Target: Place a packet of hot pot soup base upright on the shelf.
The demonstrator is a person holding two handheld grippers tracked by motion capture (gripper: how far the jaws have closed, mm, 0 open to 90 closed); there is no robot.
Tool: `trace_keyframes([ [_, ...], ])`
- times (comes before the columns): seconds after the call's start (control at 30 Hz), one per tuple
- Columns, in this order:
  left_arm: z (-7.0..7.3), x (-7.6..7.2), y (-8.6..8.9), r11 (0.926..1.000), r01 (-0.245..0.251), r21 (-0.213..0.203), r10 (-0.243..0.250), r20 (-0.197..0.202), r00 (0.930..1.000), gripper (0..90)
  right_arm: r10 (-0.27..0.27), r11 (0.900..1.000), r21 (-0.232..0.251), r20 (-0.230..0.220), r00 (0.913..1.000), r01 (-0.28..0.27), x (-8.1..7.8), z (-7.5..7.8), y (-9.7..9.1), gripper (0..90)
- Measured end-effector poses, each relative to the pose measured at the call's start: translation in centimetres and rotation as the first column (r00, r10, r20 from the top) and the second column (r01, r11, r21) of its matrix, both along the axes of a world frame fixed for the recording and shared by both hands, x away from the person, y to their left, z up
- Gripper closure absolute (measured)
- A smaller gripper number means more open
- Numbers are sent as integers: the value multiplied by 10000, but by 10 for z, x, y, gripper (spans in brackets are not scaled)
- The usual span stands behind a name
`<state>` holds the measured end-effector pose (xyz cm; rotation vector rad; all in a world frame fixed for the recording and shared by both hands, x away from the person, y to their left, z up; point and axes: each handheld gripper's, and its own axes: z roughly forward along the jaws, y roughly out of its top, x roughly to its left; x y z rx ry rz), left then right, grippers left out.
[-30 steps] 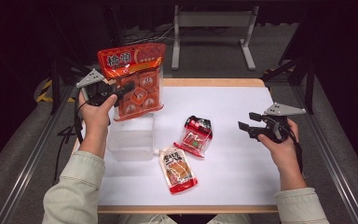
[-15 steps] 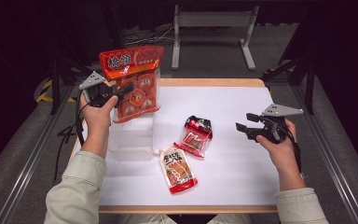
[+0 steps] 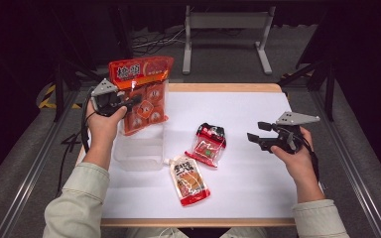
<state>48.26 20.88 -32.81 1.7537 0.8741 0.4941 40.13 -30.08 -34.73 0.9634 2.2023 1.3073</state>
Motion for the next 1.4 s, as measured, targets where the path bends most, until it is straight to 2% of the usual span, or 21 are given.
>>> trace_keyframes([
  [0.1,-3,-1,3,9998,-208,9,208,11,9998,701,78,10000,52,-2,10000,-78,0,0,1,373],
  [0.2,-8,-1,6,9964,-778,-342,781,99,9969,703,193,9998,25,15,9998,-193,0,0,4,373],
  [0.3,-13,2,9,9902,-1182,-751,1180,-71,9930,704,280,9996,44,30,9996,-280,0,0,5,373],
  [0.4,-13,2,9,9858,-1556,-635,1560,21,9878,705,324,9994,90,-6,9995,-324,0,0,4,374],
  [0.43,-14,3,7,9858,-1610,-471,1613,35,9869,705,304,9995,89,-15,9995,-304,0,-1,4,375],
  [0.53,-19,6,3,9887,-1477,-275,1474,-128,9890,704,368,9993,99,-13,9993,-368,-1,-1,5,375],
  [0.57,-23,7,-1,9903,-1390,-24,1389,-150,9902,704,379,9992,90,6,9993,-379,-1,-1,5,375],
  [0.6,-26,8,-3,9920,-1266,-15,1265,-298,9915,705,383,9992,93,18,9993,-383,-1,-1,5,375],
  [0.73,-27,9,0,9913,-1301,-194,1289,-531,9902,704,366,9993,97,28,9993,-366,-2,-1,5,375],
  [0.8,-28,8,4,9928,-1198,-92,1184,-926,9886,703,388,9992,55,7,9992,-388,-1,-2,5,376],
  [0.83,-28,7,5,9932,-1152,147,1161,-1103,9871,703,419,9991,45,2,9991,-419,-1,-2,5,375],
  [0.87,-28,7,5,9932,-1152,147,1161,-1103,9871,703,419,9991,45,2,9991,-419,-1,-2,5,375],
  [0.93,-32,4,3,9938,-952,572,1024,-1390,9850,703,410,9991,47,-17,9992,-410,-1,-2,7,375],
  [0.97,-32,3,2,9936,-936,633,1008,-1229,9873,703,454,9990,-5,-23,9990,-454,-1,-2,8,375],
  [1.03,-33,-1,3,9944,-825,668,900,-1184,9889,703,485,9988,1,-10,9988,-485,-1,-2,9,375],
  [1.13,-36,-2,5,9947,-886,519,945,-1258,9875,702,473,9989,-18,-17,9989,-473,-1,-2,9,376],
  [1.23,-42,-4,13,9963,-826,216,850,-1593,9836,701,484,9988,-31,-23,9988,-484,-1,-3,10,375],
  [1.27,-42,-4,13,9963,-826,216,850,-1593,9836,700,484,9988,-31,-23,9988,-484,-1,-3,10,375],
  [1.3,-43,-6,15,9975,-688,152,704,-1829,9806,700,470,9989,-27,-27,9989,-471,-1,-3,9,375],
  [1.33,-43,-8,15,9982,-473,372,537,-1950,9793,698,454,9990,-15,-27,9990,-454,-1,-3,9,375],
  [1.4,-41,-12,11,9959,-318,848,478,-1938,9799,699,457,9990,4,-47,9989,-457,-2,-3,9,375],
])
